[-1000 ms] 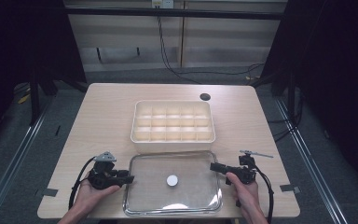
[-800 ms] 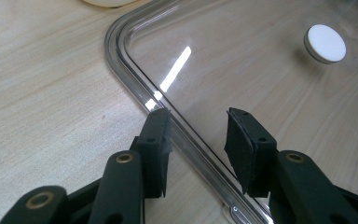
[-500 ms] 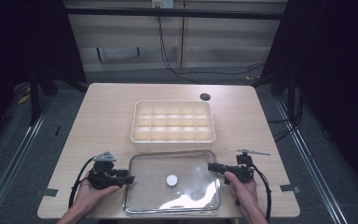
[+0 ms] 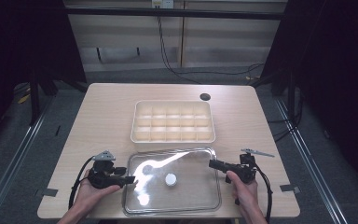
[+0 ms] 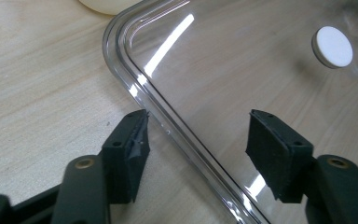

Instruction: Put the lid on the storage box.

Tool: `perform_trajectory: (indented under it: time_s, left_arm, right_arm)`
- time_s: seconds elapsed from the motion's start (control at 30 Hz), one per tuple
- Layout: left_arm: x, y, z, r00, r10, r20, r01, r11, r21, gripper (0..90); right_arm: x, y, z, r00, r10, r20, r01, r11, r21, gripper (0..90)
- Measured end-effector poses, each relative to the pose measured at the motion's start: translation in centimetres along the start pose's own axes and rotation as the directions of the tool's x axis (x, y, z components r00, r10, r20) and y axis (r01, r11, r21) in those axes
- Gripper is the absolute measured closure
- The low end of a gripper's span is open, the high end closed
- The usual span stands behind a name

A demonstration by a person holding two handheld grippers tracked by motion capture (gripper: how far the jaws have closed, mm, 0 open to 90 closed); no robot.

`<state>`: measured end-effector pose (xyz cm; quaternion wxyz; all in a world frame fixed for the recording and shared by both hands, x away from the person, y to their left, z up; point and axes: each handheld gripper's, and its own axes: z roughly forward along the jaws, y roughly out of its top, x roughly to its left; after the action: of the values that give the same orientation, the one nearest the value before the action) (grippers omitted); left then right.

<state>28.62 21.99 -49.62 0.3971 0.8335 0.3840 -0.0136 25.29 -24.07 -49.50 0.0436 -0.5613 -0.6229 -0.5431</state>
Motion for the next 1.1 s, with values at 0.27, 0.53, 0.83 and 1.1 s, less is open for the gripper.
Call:
perform_trajectory:
  time_s: [0.27, 0.53, 0.83, 1.1]
  left_arm:
    - [-0.1, 0.1, 0.2, 0.9992, -0.024, 0.031, 0.024, 0.9997, -0.001, 32.8]
    - [0.2, 0.1, -0.4, 0.9949, -0.057, 0.083, 0.06, 0.9975, -0.037, 43.0]
    - [0.1, 0.1, -1.0, 0.9918, -0.072, 0.105, 0.079, 0.9948, -0.063, 48.7]
    - [0.3, 0.5, -1.6, 0.9918, -0.064, 0.111, 0.074, 0.9934, -0.088, 53.3]
  right_arm:
    - [0.6, 0.0, -0.1, 0.9995, -0.031, -0.006, 0.031, 1.0, 0.002, 74.2]
    - [0.4, 0.0, 0.0, 0.9991, -0.038, 0.021, 0.037, 0.999, 0.018, 73.6]
    - [0.5, 0.1, 0.3, 0.9973, -0.059, 0.044, 0.057, 0.998, 0.032, 72.1]
    - [1.0, 0.3, 0.2, 0.9947, -0.077, 0.069, 0.075, 0.997, 0.025, 71.2]
